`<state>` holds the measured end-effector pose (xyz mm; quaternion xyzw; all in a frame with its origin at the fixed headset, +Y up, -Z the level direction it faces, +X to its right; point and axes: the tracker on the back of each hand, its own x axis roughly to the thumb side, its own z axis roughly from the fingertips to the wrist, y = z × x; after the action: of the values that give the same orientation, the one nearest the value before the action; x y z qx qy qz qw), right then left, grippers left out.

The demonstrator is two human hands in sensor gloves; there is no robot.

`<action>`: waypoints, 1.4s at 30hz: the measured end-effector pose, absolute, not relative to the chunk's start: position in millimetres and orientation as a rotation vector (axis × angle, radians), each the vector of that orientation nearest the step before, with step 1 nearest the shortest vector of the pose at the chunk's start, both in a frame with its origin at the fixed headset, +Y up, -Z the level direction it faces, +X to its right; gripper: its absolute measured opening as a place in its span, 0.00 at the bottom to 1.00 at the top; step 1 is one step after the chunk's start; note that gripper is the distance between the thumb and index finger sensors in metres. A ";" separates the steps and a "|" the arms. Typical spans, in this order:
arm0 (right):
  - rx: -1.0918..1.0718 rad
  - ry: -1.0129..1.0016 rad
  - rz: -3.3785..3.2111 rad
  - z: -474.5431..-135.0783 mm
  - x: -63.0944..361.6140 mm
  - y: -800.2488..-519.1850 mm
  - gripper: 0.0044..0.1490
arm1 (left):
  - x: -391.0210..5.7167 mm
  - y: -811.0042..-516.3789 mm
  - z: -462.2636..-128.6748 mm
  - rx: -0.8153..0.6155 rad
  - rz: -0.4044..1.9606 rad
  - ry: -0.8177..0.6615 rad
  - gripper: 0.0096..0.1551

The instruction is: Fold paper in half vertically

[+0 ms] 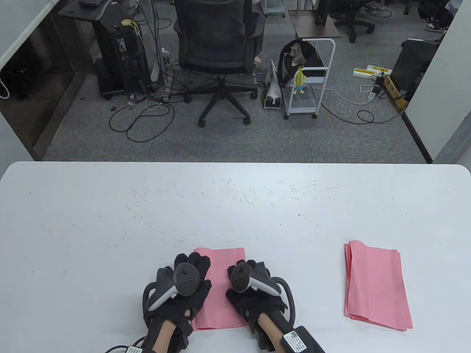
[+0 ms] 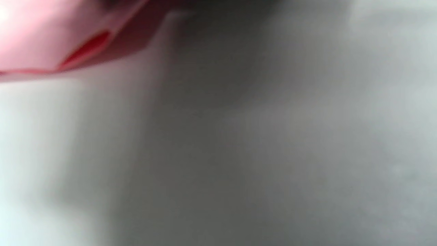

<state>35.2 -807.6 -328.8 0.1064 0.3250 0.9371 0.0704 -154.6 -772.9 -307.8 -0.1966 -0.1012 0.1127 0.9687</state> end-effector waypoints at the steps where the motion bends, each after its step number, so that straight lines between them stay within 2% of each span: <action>1: 0.320 0.977 2.819 -328.8 35.3 -807.5 0.44 | -149.1 -778.1 -307.4 -0.424 0.194 -0.214 0.42; 7: 0.320 0.978 2.817 -328.8 35.3 -807.4 0.44 | -148.6 -801.8 -310.9 -0.521 0.083 -0.178 0.42; 11: 0.320 0.980 2.816 -328.9 35.3 -807.2 0.44 | -151.9 -809.8 -312.5 -0.597 0.099 -0.174 0.43; 26: 0.314 0.978 2.819 -329.7 35.4 -805.4 0.44 | -151.1 -810.1 -312.6 -0.609 0.084 -0.179 0.44; 35: 0.294 0.811 2.763 -325.8 44.9 -775.1 0.43 | -151.0 -810.1 -312.6 -0.609 0.082 -0.178 0.44; 42: 0.343 0.894 2.807 -309.0 43.2 -774.3 0.41 | -151.0 -810.3 -312.8 -0.610 0.085 -0.179 0.44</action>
<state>43.2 -774.3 -309.0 0.1151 0.3003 0.9428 0.0879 -151.0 -810.3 -312.8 -0.2999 -0.0878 0.0420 0.9490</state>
